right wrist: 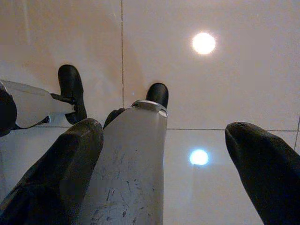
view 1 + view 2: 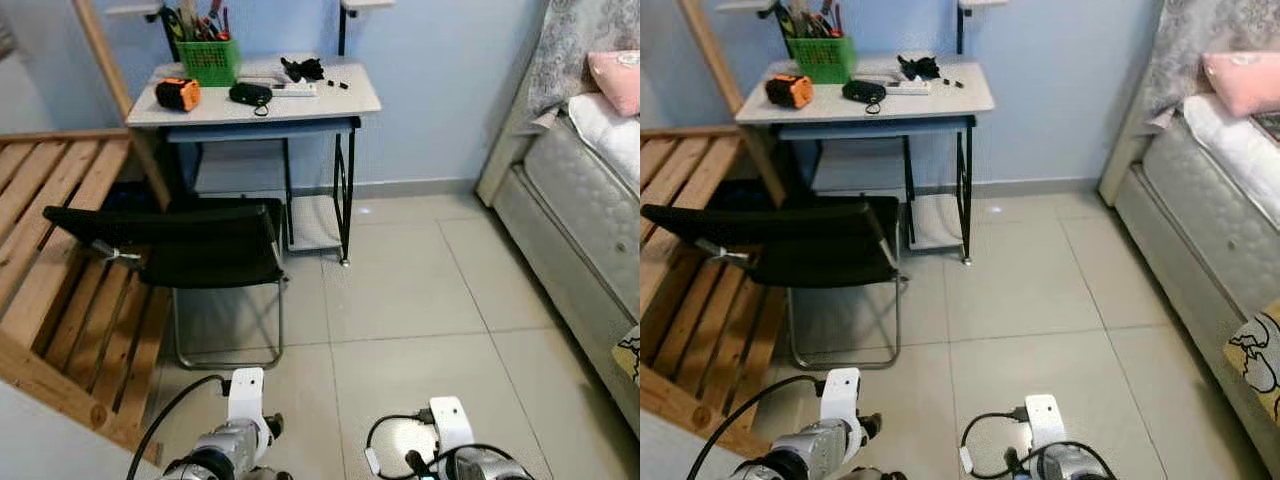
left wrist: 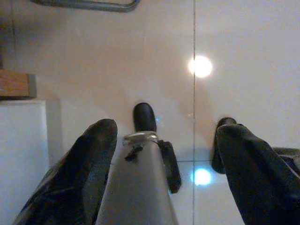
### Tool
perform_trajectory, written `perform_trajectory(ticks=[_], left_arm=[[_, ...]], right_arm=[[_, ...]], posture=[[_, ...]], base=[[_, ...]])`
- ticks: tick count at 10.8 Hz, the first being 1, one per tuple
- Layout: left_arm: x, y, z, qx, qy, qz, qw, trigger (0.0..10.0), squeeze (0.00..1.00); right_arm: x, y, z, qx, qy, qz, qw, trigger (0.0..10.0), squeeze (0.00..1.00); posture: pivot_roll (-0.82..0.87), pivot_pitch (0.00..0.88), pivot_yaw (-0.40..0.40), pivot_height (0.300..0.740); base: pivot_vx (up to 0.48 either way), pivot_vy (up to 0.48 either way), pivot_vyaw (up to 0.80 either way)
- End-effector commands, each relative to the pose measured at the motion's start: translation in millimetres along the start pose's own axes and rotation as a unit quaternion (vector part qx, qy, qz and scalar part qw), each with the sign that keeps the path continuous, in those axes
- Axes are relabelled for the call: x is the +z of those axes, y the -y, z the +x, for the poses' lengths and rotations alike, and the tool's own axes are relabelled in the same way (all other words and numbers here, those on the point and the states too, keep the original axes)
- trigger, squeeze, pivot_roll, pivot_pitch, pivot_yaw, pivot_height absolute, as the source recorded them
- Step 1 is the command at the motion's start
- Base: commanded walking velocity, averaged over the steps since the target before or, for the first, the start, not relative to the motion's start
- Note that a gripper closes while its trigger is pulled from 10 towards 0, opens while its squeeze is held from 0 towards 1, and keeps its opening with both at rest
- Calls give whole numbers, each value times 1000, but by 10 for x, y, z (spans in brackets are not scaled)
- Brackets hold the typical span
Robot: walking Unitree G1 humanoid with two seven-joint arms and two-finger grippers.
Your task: Clean up the room
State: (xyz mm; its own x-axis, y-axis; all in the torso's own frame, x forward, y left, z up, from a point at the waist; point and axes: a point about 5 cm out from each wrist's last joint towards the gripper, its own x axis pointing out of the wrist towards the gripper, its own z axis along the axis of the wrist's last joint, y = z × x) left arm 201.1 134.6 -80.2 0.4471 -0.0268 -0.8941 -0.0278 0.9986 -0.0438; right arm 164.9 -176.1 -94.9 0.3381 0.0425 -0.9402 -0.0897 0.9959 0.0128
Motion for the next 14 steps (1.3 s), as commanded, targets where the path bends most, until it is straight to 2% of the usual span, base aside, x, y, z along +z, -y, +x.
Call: perform_trajectory(ticks=[1, 3, 5, 6, 7, 8, 9, 10, 11, 12, 13, 14], left_arm=[[-35, -57, 0, 11, -2, 27, 1000, 10000, 0], [-69, -146, -3, 23, -2, 33, 999, 10000, 0], [161, -178, -16, 43, 67, 82, 993, 10000, 0], [606, -170, -96, 77, 190, 111, 972, 10000, 0], [858, -161, -177, 91, 255, 85, 959, 10000, 0], [1172, -162, -367, 107, 353, 51, 928, 10000, 0], [1507, -187, -781, 118, 471, 25, 874, 10000, 0], [1572, -163, -924, 114, 497, 21, 860, 10000, 0], [1623, -84, -1192, 108, 539, 23, 835, 10000, 0], [1629, -37, -1347, 97, 573, 44, 812, 10000, 0], [1605, -12, -1427, 84, 583, 50, 807, 10000, 0], [1599, 51, -1563, 69, 604, 65, 791, 10000, 0]], right_arm=[[20, 4, -1, 0, 7, -8, 1000, 10000, 0], [54, -24, 1, 6, 16, -35, 999, 10000, 0], [294, -74, -13, -4, 86, -38, 996, 10000, 0], [705, -92, -101, 15, 199, -12, 980, 10000, 0], [976, -14, -206, 8, 275, 3, 962, 10000, 0], [1346, 57, -434, 4, 390, 10, 921, 10000, 0], [1644, 36, -848, -8, 513, -7, 858, 10000, 0], [1660, 27, -959, -14, 542, -17, 840, 10000, 0], [1567, 41, -1083, -1, 569, -34, 822, 10000, 0], [1485, 131, -1170, -14, 582, -30, 812, 10000, 0], [1438, 183, -1247, -27, 586, -16, 809, 10000, 0], [1399, 204, -1342, -40, 598, -14, 800, 10000, 0]], posture=[[-183, 0, 67, 740], [-178, 0, 69, 740], [-162, 0, 68, 740], [-151, 0, 69, 740], [-138, 0, 69, 740], [-125, 0, 67, 740], [-115, 0, 63, 740], [-105, 0, 59, 740], [-92, 0, 55, 740], [-81, 0, 41, 740], [-81, 0, 39, 740], [-83, 0, 36, 740]], base=[[0, 0, 0], [0, 0, 0], [0, 0, 0], [0, 0, 0], [0, 0, 0], [0, 0, 0], [0, 0, 0], [0, 0, 0], [0, 0, 0], [0, 0, 0], [0, 0, 0], [0, 0, 0]])
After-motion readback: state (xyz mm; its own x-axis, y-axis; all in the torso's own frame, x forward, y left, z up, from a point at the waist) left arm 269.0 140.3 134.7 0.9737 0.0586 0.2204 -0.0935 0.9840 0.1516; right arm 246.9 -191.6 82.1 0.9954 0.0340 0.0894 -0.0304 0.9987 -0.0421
